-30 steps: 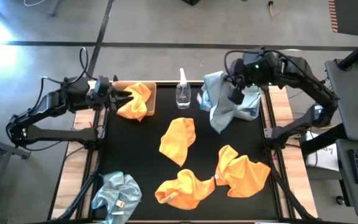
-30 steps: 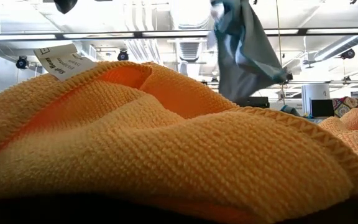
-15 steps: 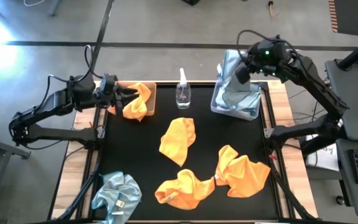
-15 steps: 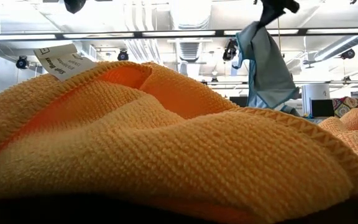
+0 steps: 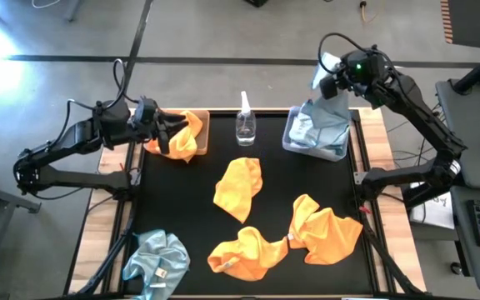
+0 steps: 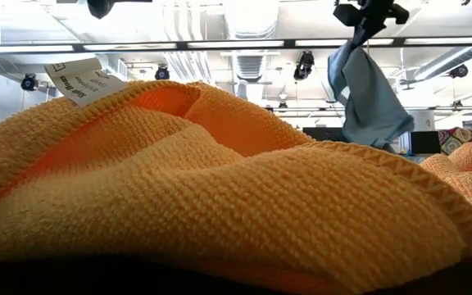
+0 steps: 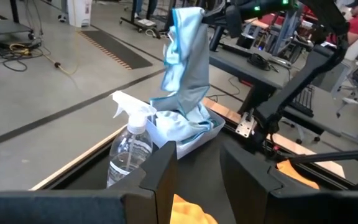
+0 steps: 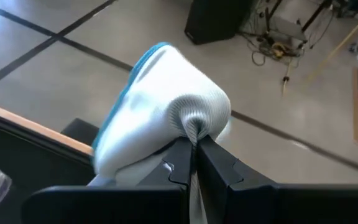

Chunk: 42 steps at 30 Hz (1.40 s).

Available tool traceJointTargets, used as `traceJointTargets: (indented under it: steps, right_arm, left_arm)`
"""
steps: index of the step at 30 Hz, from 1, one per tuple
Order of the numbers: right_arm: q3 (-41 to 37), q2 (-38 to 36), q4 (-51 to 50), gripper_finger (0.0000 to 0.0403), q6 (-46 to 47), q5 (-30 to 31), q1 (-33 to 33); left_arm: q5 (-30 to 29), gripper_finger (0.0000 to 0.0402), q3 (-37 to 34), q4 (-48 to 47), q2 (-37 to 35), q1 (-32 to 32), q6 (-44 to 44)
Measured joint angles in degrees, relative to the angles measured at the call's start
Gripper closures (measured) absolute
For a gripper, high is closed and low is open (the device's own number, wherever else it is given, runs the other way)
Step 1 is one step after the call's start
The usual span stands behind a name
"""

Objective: Sort microfiber towel by color & place in baskets
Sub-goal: Put the blue towel into the transparent bin

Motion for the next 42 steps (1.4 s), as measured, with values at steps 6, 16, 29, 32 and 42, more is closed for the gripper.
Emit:
traceJointTargets:
  steps: [6,16,29,32,42]
  right_arm:
    - [-0.7,0.0,-1.9,0.0392,2.2,-1.4,0.0]
    - [-0.7,0.0,-3.4,0.0392,3.9,-5.9,0.0]
    - [-0.7,0.0,-5.8,0.0383,8.3,-9.9,0.0]
    - [-0.7,0.0,-8.9,0.0365,9.6,-10.0,0.0]
    - [-0.7,0.0,-18.5,0.0296,13.3,-12.4,0.0]
  left_arm:
    - [-0.1,0.0294,0.0,0.2,0.0,0.0,0.0]
    - [-0.1,0.0294,0.0,0.2,0.0,0.0,0.7]
    - [-0.1,0.0294,0.0,0.2,0.0,0.0,0.5]
    - [-0.1,0.0294,0.0,0.2,0.0,0.0,0.5]
    - [0.0,0.0294,0.0,0.2,0.0,0.0,0.4]
